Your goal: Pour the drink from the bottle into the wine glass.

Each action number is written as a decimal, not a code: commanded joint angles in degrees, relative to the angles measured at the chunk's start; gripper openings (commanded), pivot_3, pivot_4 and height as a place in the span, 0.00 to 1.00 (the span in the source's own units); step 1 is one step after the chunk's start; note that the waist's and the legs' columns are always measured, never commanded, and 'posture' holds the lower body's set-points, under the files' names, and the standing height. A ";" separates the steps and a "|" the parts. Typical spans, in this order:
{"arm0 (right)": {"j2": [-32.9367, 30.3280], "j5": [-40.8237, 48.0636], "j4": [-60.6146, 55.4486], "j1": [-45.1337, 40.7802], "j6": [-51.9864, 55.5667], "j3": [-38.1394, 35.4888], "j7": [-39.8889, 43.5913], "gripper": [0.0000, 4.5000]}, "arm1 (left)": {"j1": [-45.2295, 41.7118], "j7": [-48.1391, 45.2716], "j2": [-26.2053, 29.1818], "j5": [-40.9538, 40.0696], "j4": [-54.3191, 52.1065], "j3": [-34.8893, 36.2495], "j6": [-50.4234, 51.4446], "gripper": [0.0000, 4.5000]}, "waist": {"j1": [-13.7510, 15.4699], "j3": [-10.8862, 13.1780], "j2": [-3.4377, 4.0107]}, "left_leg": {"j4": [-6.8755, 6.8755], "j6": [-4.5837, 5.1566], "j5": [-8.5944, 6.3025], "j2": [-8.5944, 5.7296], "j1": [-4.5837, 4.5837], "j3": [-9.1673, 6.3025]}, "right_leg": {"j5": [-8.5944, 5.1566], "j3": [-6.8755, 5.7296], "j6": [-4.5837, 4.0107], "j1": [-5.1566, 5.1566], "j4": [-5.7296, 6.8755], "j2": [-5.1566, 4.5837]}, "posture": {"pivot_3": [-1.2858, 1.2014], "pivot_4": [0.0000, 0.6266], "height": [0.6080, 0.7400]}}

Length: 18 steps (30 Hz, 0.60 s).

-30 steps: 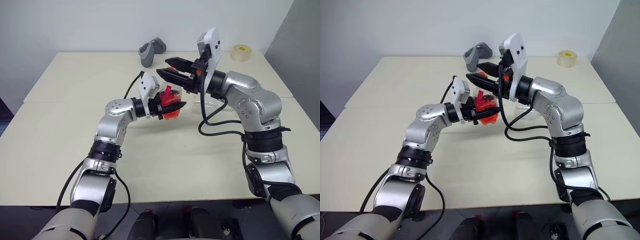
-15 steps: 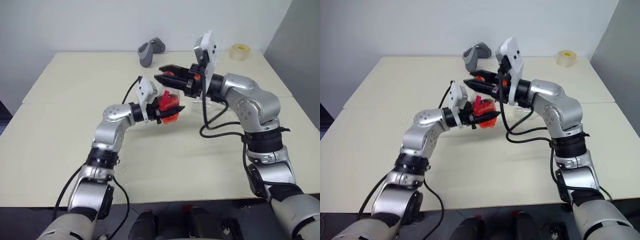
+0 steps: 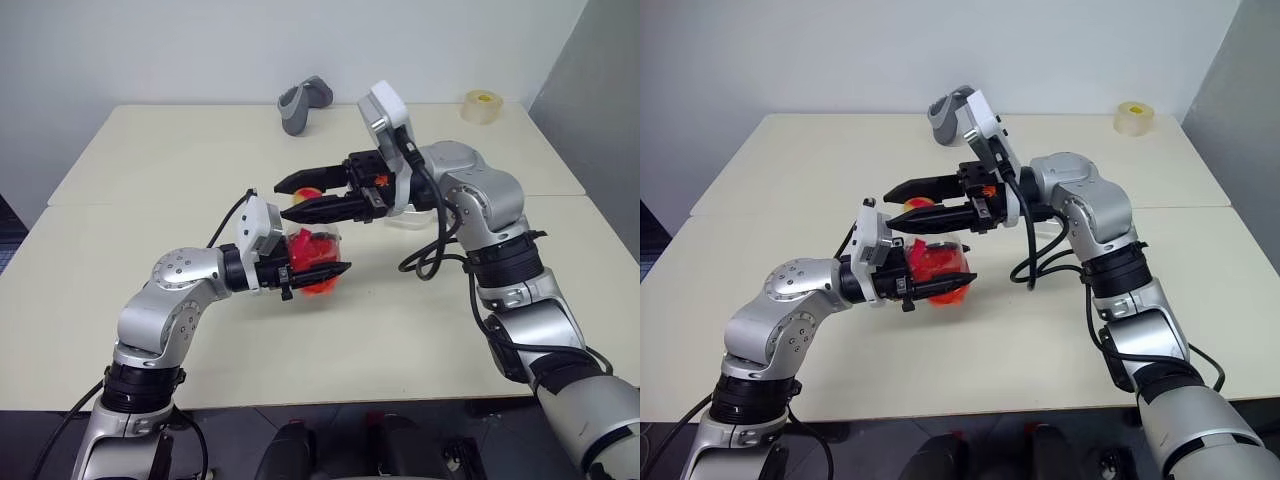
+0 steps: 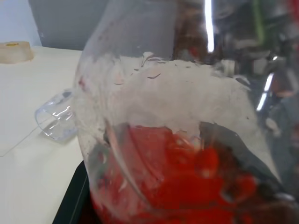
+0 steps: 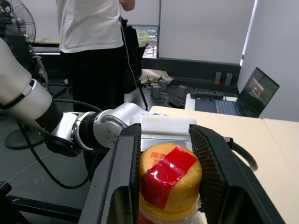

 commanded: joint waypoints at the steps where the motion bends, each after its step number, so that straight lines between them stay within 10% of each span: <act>1: -0.14 -1.86 0.30 -0.34 -0.84 -0.77 -2.74 0.66 | -3.50 1.93 -2.38 -0.79 -3.88 -1.26 -2.12 0.49 | 0.21 0.00 0.00 | 0.01 0.00 0.00 0.00 -0.01 0.00 | 0.00 -0.01 0.00 0.00 0.00 0.00 | 0.52 0.24 1.00; 6: -3.39 -1.75 -7.81 4.76 2.88 -3.54 -10.28 0.99 | -4.15 5.94 -3.56 1.90 0.67 0.01 -3.80 0.49 | 0.42 0.00 0.00 | 0.03 -0.01 0.00 0.00 -0.02 -0.01 | 0.00 -0.02 0.00 -0.01 0.00 -0.01 | 0.52 0.24 1.00; 18: -3.77 -3.87 -20.18 10.21 9.35 -7.71 -32.27 0.99 | -9.22 9.45 -6.58 5.98 13.09 -0.84 -10.34 0.49 | 0.34 0.00 0.00 | -0.02 0.00 0.00 0.01 -0.04 0.02 | 0.00 -0.01 -0.01 -0.05 0.02 0.00 | 0.52 0.24 1.00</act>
